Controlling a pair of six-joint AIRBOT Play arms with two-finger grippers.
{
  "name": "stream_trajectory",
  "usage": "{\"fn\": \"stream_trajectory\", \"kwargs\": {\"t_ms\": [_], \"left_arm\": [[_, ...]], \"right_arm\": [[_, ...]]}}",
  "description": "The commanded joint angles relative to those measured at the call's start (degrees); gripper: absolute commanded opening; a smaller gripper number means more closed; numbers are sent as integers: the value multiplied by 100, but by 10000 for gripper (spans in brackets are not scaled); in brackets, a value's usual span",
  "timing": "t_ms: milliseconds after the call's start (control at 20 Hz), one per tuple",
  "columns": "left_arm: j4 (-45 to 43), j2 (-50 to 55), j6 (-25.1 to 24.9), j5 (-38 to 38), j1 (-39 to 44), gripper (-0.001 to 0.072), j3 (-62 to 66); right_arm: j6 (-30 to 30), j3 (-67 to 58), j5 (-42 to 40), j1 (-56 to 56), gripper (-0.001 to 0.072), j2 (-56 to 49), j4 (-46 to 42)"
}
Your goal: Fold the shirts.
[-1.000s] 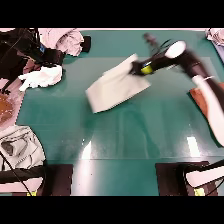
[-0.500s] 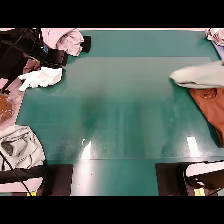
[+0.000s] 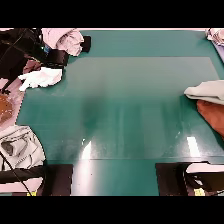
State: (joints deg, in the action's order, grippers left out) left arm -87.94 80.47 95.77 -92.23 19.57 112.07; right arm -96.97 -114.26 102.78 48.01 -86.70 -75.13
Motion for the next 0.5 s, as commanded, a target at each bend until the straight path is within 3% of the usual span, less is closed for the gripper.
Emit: {"fn": "stream_trajectory", "kwargs": {"t_ms": [0,200,350,400,450], "left_arm": [[149,-4,-22,-42,2,24,0],[142,-4,-28,-85,2,24,0],[142,-4,-28,-94,2,24,0],[140,-4,-31,-127,2,24,0],[142,-4,-28,-136,2,24,0]], "right_arm": [[-13,334,214,76,14,245,-658],[-118,1399,9,79,16,365,-1504],[-223,2223,-586,216,19,358,-1803],[-223,2503,-791,291,61,358,-1818],[-225,2752,-949,363,205,356,-1943]]}}
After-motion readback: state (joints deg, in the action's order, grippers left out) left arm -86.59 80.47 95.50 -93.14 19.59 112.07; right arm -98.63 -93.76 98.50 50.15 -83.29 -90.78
